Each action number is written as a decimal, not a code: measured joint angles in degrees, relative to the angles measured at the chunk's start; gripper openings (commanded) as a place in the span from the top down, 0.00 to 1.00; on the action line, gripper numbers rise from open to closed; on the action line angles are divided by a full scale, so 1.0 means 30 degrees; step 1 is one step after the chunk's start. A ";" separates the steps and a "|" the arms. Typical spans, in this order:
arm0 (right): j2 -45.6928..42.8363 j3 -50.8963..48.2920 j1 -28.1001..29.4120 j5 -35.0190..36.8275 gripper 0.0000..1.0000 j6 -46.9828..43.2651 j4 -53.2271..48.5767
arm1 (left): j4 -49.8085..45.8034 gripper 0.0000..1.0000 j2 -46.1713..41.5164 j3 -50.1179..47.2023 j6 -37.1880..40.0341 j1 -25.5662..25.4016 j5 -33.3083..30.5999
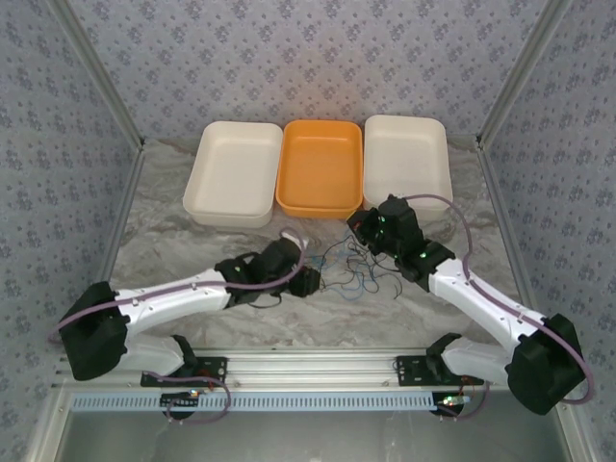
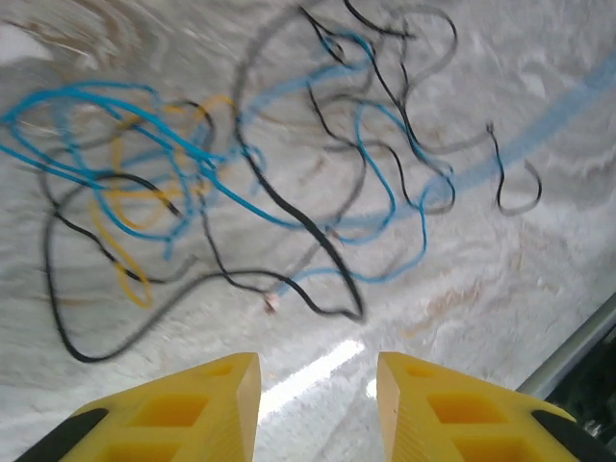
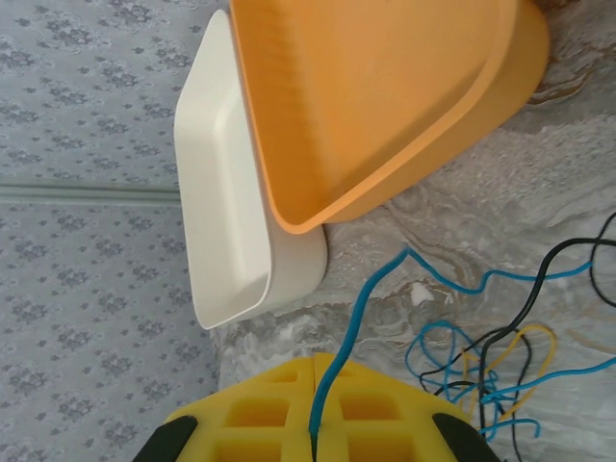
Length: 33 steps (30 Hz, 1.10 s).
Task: Untangle the cables
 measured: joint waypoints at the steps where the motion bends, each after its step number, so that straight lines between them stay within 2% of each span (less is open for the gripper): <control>1: 0.0000 -0.0022 -0.0073 -0.0058 1.00 -0.0109 -0.0124 | 0.0051 0.56 0.0401 0.0175 0.0058 -0.0736 -0.0503; 3: 0.0000 -0.0131 -0.0160 -0.0138 1.00 -0.0270 -0.0313 | 0.0219 0.49 0.1392 0.0517 0.0109 -0.1661 -0.1377; 10: -0.0248 -0.0255 -0.0335 -0.0408 1.00 -0.0364 -0.1013 | -0.0488 0.48 0.5085 0.2208 -0.0386 -0.2069 -0.5799; 11: -0.0386 -0.0255 -0.0357 -0.0415 1.00 -0.0393 -0.1042 | -0.0554 0.52 0.5362 0.2302 -0.0430 -0.2069 -0.6331; 12: -0.0532 -0.0255 -0.0393 -0.0423 1.00 -0.0423 -0.1071 | -0.0590 0.61 0.5625 0.2419 -0.0459 -0.2076 -0.6783; 13: -0.0656 -0.0255 -0.0415 -0.0466 1.00 -0.0437 -0.1100 | -0.0576 0.76 0.5829 0.2506 -0.0568 -0.2076 -0.7082; 14: -0.0787 -0.0255 -0.0466 -0.0481 1.00 -0.0452 -0.1137 | -0.0568 0.95 0.6040 0.2645 -0.0517 -0.2069 -0.7431; 15: -0.0911 -0.0255 -0.0554 -0.0539 1.00 -0.0495 -0.1188 | -0.0568 1.00 0.6200 0.2754 -0.0583 -0.2025 -0.7708; 19: -0.1450 -0.0182 -0.1749 -0.0852 1.00 -0.1064 -0.2091 | -0.0860 1.00 0.5872 0.2783 -0.0984 -0.1333 -0.8408; 21: -0.1836 0.0226 -0.3082 -0.1042 1.00 -0.1610 -0.3104 | -0.0918 1.00 0.4561 0.2062 -0.1078 -0.0335 -0.8313; 23: -0.2215 0.1275 -0.4459 -0.1122 1.00 -0.2346 -0.4393 | -0.1071 1.00 0.2011 0.0809 -0.1086 0.1137 -0.7745; 28: -0.2856 0.5894 -0.7096 -0.1413 1.00 -0.4371 -0.6346 | -0.1668 1.00 -0.6178 -0.0342 -0.0561 0.6382 -0.4328; 30: -0.2936 0.7577 -0.7482 -0.1545 1.00 -0.5020 -0.6608 | -0.2171 1.00 -0.8058 0.0175 -0.0306 0.8539 -0.2543; 33: -0.2907 0.9398 -0.7788 -0.1894 1.00 -0.5712 -0.6747 | -0.3344 1.00 -0.8998 0.1617 0.0080 1.1504 -0.0073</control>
